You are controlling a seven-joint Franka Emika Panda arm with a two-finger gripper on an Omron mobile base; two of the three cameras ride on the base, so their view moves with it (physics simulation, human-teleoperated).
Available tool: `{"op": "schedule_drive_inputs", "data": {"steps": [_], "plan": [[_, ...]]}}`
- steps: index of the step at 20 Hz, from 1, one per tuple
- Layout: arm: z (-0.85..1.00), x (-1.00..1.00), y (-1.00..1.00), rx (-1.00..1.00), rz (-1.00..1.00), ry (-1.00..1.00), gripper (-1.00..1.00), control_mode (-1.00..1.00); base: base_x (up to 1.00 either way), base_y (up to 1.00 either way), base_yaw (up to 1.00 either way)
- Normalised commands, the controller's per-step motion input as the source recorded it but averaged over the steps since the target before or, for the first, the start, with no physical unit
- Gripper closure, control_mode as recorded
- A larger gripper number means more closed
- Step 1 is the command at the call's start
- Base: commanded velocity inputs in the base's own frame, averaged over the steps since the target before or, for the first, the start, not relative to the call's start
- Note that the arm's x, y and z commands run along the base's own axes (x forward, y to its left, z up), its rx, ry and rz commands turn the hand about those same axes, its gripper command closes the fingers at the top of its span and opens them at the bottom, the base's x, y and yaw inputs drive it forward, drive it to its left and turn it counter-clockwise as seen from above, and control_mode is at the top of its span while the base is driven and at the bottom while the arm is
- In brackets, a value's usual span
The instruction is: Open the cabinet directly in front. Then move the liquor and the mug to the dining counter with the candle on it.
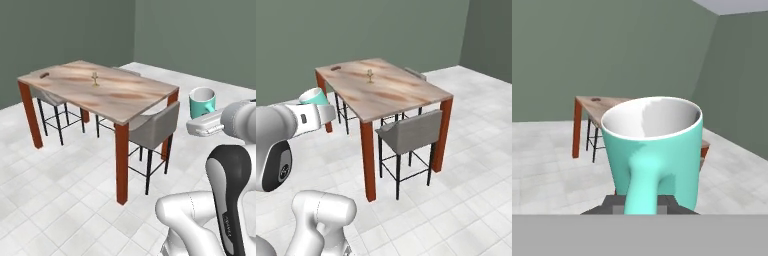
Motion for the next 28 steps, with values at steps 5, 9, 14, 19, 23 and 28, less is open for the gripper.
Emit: {"op": "schedule_drive_inputs", "data": {"steps": [5,9,14,19,23,28], "plan": [[0.00,0.00,0.00,0.00,0.00,0.00,1.00,1.00,0.19,0.72,-0.30],[0.00,0.00,0.00,0.00,0.00,0.00,1.00,1.00,0.18,0.72,-0.31],[0.00,0.00,0.00,0.00,0.00,0.00,1.00,1.00,0.12,0.77,-0.31],[0.00,0.00,0.00,0.00,0.00,0.00,1.00,1.00,0.06,0.80,-0.32],[0.00,0.00,0.00,0.00,0.00,0.00,1.00,1.00,0.05,0.79,-0.32],[0.00,0.00,0.00,0.00,0.00,0.00,1.00,1.00,0.07,0.78,-0.32]]}}
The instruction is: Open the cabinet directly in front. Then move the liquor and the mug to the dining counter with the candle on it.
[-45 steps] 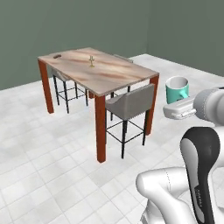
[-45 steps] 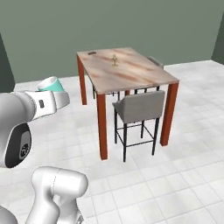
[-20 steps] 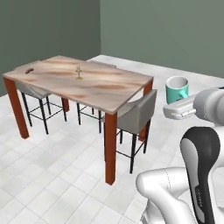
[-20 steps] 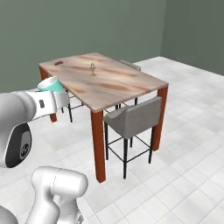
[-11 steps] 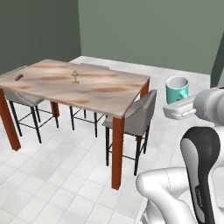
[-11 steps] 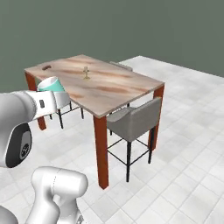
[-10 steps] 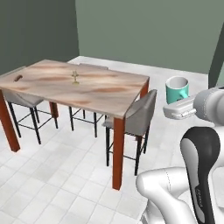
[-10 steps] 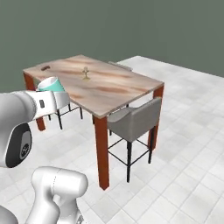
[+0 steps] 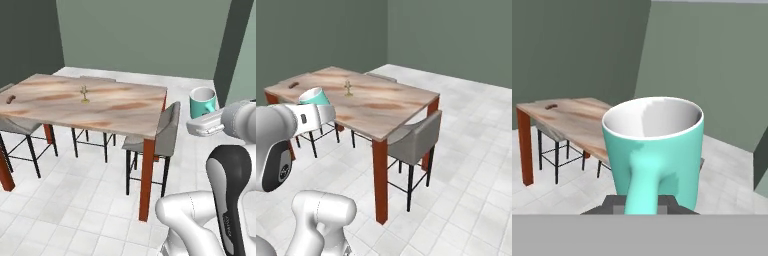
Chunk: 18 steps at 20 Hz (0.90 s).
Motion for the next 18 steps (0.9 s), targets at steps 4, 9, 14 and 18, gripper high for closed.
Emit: {"op": "schedule_drive_inputs", "data": {"steps": [4,9,14,18], "plan": [[0.00,0.00,0.00,0.00,0.00,0.00,1.00,1.00,0.09,0.76,-0.29],[0.00,0.00,0.00,0.00,0.00,0.00,1.00,1.00,0.09,0.65,-0.22],[0.00,0.00,0.00,0.00,0.00,0.00,1.00,1.00,0.07,0.55,-0.16],[0.00,0.00,0.00,0.00,0.00,0.00,1.00,1.00,0.08,0.53,-0.13]]}}
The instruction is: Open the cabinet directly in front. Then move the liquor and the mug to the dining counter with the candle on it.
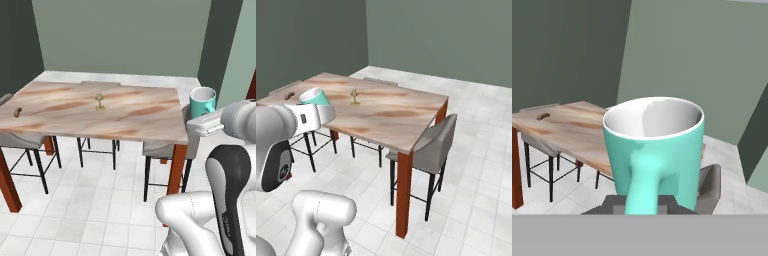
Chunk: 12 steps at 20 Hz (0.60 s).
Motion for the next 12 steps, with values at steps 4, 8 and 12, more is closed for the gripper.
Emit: {"op": "schedule_drive_inputs", "data": {"steps": [4,8,12], "plan": [[0.00,0.00,0.00,0.00,0.00,0.00,1.00,1.00,0.11,0.54,-0.11],[0.00,0.00,0.00,0.00,0.00,0.00,1.00,1.00,0.12,0.52,-0.09],[0.00,0.00,0.00,0.00,0.00,0.00,1.00,1.00,0.13,0.55,-0.10]]}}
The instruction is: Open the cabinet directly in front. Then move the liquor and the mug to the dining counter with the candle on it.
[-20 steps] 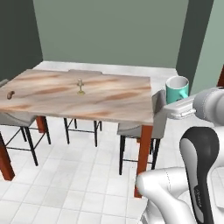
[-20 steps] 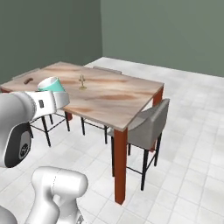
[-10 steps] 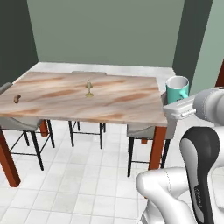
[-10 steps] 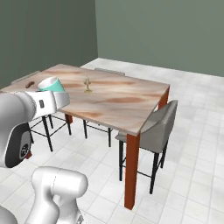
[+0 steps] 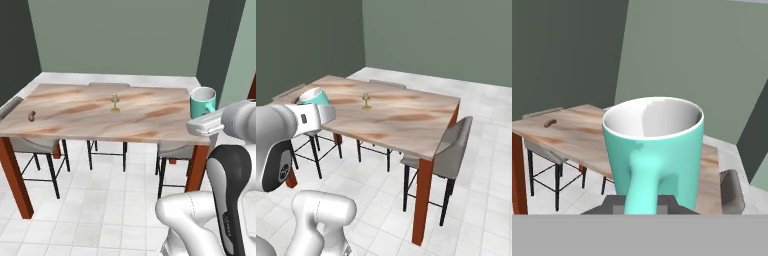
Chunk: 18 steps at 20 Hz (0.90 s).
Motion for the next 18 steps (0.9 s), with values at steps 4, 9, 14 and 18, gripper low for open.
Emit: {"op": "schedule_drive_inputs", "data": {"steps": [4,9,14,18], "plan": [[0.00,0.00,0.00,0.00,0.00,0.00,1.00,1.00,0.19,0.57,-0.11],[0.00,0.00,0.00,0.00,0.00,0.00,1.00,1.00,0.22,0.52,-0.12],[0.00,0.00,0.00,0.00,0.00,0.00,1.00,1.00,0.26,0.47,-0.12],[0.00,0.00,0.00,0.00,0.00,0.00,1.00,1.00,0.36,0.46,-0.12]]}}
